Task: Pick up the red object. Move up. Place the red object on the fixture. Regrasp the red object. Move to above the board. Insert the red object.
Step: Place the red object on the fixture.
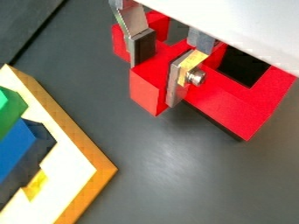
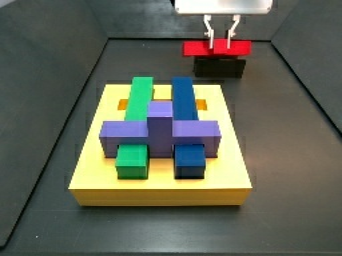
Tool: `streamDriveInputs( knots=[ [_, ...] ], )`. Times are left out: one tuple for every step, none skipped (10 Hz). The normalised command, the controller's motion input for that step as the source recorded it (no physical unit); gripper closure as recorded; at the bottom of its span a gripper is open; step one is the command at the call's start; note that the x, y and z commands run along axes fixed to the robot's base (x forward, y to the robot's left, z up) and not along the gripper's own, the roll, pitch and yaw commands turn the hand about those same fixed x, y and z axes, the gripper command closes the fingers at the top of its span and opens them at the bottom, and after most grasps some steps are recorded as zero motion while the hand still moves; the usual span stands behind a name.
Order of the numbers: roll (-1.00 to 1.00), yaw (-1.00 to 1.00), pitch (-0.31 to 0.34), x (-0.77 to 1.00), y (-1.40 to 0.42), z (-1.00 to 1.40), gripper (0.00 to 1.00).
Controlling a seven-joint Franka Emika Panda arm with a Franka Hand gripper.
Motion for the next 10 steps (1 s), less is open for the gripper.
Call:
streamDriveInputs(
  knots=[
    [-0.41, 0.00, 0.074, 0.71, 0.23, -0.14, 1.00],
    [-0.55, 0.00, 0.000, 0.53, 0.27, -0.29, 1.00],
    [-0.39, 0.00, 0.000, 0.40, 0.13, -0.27, 1.00],
    [-0.30, -0.02, 0.000, 0.28, 0.03, -0.31, 1.00],
    [-0.18, -0.05, 0.000, 0.29, 0.04, -0.23, 1.00],
    [0.00, -0.07, 0.014, 0.22, 0.04, -0.16, 1.00],
    [-0.02, -0.01, 0.000, 0.03, 0.00, 0.00, 1.00],
    [-0.14, 0.00, 0.000, 0.06, 0.00, 0.00, 1.00],
    [-0.75, -0.05, 0.000, 0.16, 0.11, 0.16, 1.00],
    [-0.87, -0.01, 0.000, 0.18, 0.09, 0.00, 1.00]
  ],
)
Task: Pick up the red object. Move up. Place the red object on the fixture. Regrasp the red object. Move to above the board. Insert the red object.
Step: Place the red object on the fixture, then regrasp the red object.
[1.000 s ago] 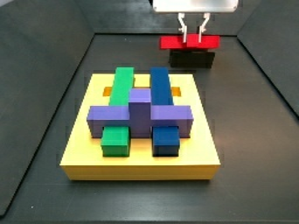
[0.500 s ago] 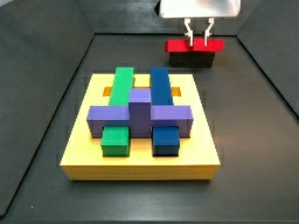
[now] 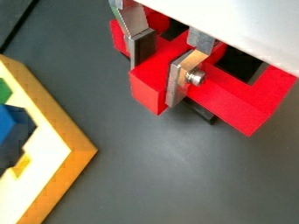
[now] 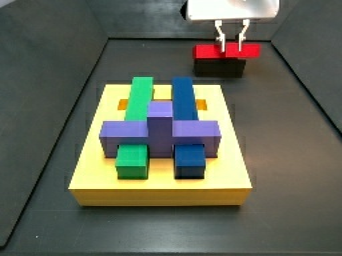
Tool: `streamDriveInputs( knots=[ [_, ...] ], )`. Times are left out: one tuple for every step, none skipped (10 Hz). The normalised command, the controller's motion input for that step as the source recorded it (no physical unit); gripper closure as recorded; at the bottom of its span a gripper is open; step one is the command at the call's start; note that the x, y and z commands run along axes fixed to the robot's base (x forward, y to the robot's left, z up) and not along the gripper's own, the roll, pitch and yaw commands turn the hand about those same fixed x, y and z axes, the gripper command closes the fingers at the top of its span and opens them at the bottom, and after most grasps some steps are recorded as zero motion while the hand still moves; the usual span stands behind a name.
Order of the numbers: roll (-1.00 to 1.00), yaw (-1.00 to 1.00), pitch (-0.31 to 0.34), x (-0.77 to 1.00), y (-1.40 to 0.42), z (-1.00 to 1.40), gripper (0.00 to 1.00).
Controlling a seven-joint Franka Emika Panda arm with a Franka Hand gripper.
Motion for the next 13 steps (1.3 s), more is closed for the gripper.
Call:
streamDriveInputs(
  knots=[
    [-0.87, 0.00, 0.000, 0.14, 0.04, 0.00, 1.00],
    [-0.61, 0.00, -0.063, 0.00, 0.06, -0.12, 1.00],
    [-0.59, 0.00, -0.120, 0.00, 0.13, -0.22, 1.00],
    [-0.36, 0.00, -0.023, 0.00, 0.12, -0.15, 1.00],
    [-0.02, 0.00, 0.000, 0.00, 0.09, -0.06, 1.00],
    [-0.03, 0.00, 0.000, 0.00, 0.10, -0.08, 1.00],
    [0.00, 0.00, 0.000, 0.00, 0.00, 0.00, 1.00],
    [0.00, 0.00, 0.000, 0.00, 0.00, 0.00, 0.00],
    [0.53, 0.00, 0.000, -0.03, -0.15, 0.00, 0.00],
    [0.73, 0.00, 0.000, -0.03, -0.17, 0.02, 0.00],
    [0.71, 0.00, 0.000, -0.04, -0.18, 0.13, 0.00],
    [0.66, 0.00, 0.000, -0.03, -0.19, 0.15, 0.00],
    [0.71, 0.00, 0.000, -0.05, -0.15, 0.18, 0.00]
  ],
)
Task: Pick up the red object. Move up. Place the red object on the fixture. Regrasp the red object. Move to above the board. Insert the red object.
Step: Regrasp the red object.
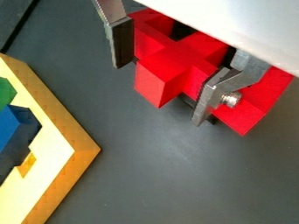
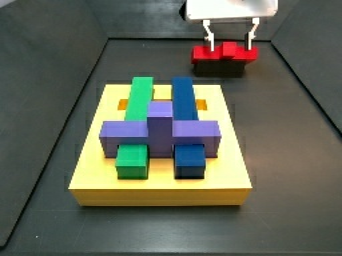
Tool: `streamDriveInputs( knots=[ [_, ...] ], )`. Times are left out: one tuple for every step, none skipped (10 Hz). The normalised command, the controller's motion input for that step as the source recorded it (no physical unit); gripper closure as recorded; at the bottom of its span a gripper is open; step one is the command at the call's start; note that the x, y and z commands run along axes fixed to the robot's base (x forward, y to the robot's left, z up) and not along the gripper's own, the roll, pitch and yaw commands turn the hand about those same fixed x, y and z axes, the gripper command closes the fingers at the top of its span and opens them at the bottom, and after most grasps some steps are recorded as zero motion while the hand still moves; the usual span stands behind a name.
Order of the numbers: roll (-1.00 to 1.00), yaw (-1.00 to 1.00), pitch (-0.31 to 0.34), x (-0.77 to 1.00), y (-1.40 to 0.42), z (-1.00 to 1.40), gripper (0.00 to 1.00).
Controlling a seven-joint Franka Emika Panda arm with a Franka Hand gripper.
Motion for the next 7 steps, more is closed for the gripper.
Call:
streamDriveInputs(
  knots=[
    [0.84, 0.00, 0.000, -0.14, -0.15, 0.09, 0.00],
    [0.89, 0.00, 0.000, -0.03, -0.16, 0.08, 0.00],
    [0.95, 0.02, 0.000, 0.00, -0.15, 0.06, 0.00],
    [1.00, 0.03, 0.000, 0.01, -0.09, 0.03, 0.00],
    [1.00, 0.02, 0.000, 0.00, -0.09, 0.03, 0.00],
    [1.00, 0.02, 0.000, 0.00, -0.08, 0.03, 0.00],
    [1.00, 0.02, 0.000, 0.00, -0.09, 0.03, 0.00]
  ],
)
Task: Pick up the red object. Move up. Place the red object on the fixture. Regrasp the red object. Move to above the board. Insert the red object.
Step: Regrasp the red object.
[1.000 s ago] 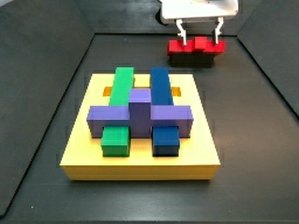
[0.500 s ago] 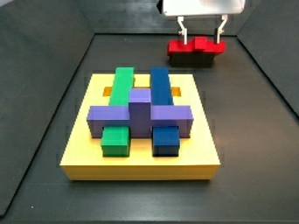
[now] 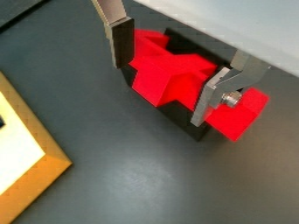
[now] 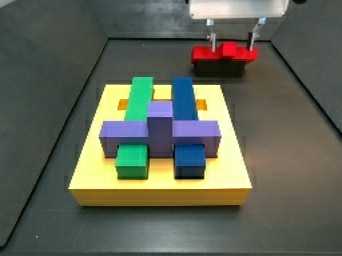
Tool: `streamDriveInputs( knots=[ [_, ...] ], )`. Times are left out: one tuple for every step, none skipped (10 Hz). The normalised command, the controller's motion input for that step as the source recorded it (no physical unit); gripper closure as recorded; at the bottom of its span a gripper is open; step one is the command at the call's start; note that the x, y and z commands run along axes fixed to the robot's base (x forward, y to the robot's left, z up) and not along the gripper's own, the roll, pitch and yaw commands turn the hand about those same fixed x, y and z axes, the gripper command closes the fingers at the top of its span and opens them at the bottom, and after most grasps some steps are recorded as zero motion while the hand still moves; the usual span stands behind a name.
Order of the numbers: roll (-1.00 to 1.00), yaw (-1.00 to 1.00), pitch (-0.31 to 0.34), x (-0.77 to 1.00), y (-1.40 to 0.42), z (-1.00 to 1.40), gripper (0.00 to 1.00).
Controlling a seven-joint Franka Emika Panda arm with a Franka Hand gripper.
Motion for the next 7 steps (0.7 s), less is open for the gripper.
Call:
streamDriveInputs(
  knots=[
    [1.00, 0.01, 0.000, 0.00, -0.12, 0.03, 0.00],
    [1.00, 0.00, 0.003, 0.00, -0.11, 0.07, 0.00],
    [0.97, 0.00, 0.031, 0.00, -0.05, 0.07, 0.00],
    [0.88, 0.00, 0.046, 0.01, -0.01, 0.08, 0.00],
    [0.77, 0.00, 0.057, 0.02, 0.00, 0.05, 0.00],
    [0.81, 0.00, 0.063, 0.00, 0.02, 0.04, 0.00],
    [0.88, 0.00, 0.060, 0.00, 0.05, 0.05, 0.00]
  ],
)
